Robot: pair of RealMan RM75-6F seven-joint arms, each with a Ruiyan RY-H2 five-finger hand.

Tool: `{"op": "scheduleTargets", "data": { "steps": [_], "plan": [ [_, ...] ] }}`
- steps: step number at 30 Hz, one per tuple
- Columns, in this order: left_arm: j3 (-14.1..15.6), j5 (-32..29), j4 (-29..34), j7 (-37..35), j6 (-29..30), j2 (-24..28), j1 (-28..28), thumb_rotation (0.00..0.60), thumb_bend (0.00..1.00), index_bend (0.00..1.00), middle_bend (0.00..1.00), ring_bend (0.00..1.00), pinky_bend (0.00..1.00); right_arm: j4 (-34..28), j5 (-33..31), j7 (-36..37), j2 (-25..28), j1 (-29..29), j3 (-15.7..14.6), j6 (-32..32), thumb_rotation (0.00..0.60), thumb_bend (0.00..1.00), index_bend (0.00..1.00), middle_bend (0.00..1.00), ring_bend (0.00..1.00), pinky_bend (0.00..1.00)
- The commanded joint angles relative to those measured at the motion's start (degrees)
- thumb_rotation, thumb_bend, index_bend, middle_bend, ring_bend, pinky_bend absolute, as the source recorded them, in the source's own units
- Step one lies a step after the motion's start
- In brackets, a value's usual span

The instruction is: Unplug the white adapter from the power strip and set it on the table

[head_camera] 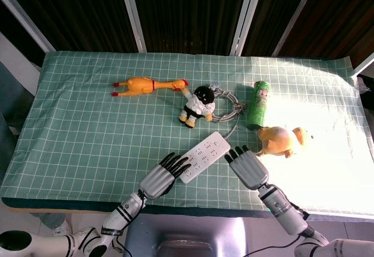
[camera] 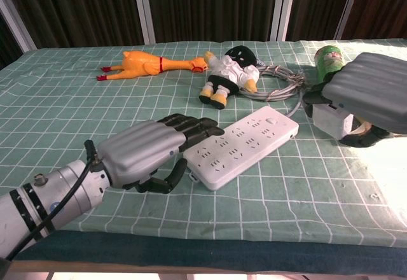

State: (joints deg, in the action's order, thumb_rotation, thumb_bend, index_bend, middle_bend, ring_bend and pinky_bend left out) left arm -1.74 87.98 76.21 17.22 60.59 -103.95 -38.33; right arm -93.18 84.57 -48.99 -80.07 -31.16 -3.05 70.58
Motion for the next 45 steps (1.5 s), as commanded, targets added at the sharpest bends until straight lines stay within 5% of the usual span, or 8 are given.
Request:
{"op": "scheduleTargets", "data": {
  "steps": [1,10,16,19,26,31,36,45],
  "plan": [
    [-0.15,1.71,-0.39,-1.96,3.0,0.18,0.71,0.592,0.73,0.0,0.0,0.0,0.06,-1.62,-2.81,-6.44,2.5,1.71,-2.1,-2.43,0.6,0.4,0.84,0.58,0.47,0.62],
    [0.69,3.34,-2.69,-3.45,6.21,0.02,2.12,0.6,0.67,0.0,0.0,0.0,0.06,2.85,-8.34,-13.67,-1.62,1.24,-2.35,-8.43,0.6,0.4,0.63,0.54,0.45,0.62],
    [0.35,2.76,-2.07,-3.31,6.58,1.04,2.67,0.6,0.67,0.0,0.0,0.0,0.06,2.86,-7.36,-10.85,-1.62,1.24,-2.52,-9.07,0.6,0.37,0.1,0.17,0.18,0.38],
    [0.38,3.0,-1.33,-3.95,7.42,1.89,3.1,0.6,0.67,0.0,0.0,0.0,0.06,0.87,-5.33,-8.22,0.14,1.64,-3.01,-8.18,0.6,0.31,0.0,0.07,0.1,0.3],
    [3.29,4.41,1.68,-4.54,10.75,5.94,6.25,0.599,0.65,0.0,0.0,0.0,0.06,-6.25,-2.07,-3.12,6.84,4.47,-3.8,-2.93,0.6,0.26,0.0,0.0,0.02,0.21],
    [6.43,2.07,6.35,5.12,15.56,14.62,12.68,0.582,0.64,0.0,0.0,0.0,0.07,-12.64,-5.08,5.79,13.73,11.51,-2.88,7.02,0.6,0.26,0.0,0.0,0.0,0.12],
    [7.26,-3.62,10.86,7.05,19.17,22.61,18.64,0.596,0.58,0.0,0.0,0.0,0.07,-8.59,-5.4,16.94,16.15,18.07,-2.1,15.34,0.6,0.21,0.0,0.0,0.0,0.07],
    [6.43,-5.49,3.58,-16.02,24.82,28.73,26.5,0.6,0.51,0.0,0.0,0.0,0.07,0.81,-6.24,36.52,16.14,26.72,-0.96,21.83,0.6,0.17,0.0,0.0,0.0,0.02]
  ]
}}
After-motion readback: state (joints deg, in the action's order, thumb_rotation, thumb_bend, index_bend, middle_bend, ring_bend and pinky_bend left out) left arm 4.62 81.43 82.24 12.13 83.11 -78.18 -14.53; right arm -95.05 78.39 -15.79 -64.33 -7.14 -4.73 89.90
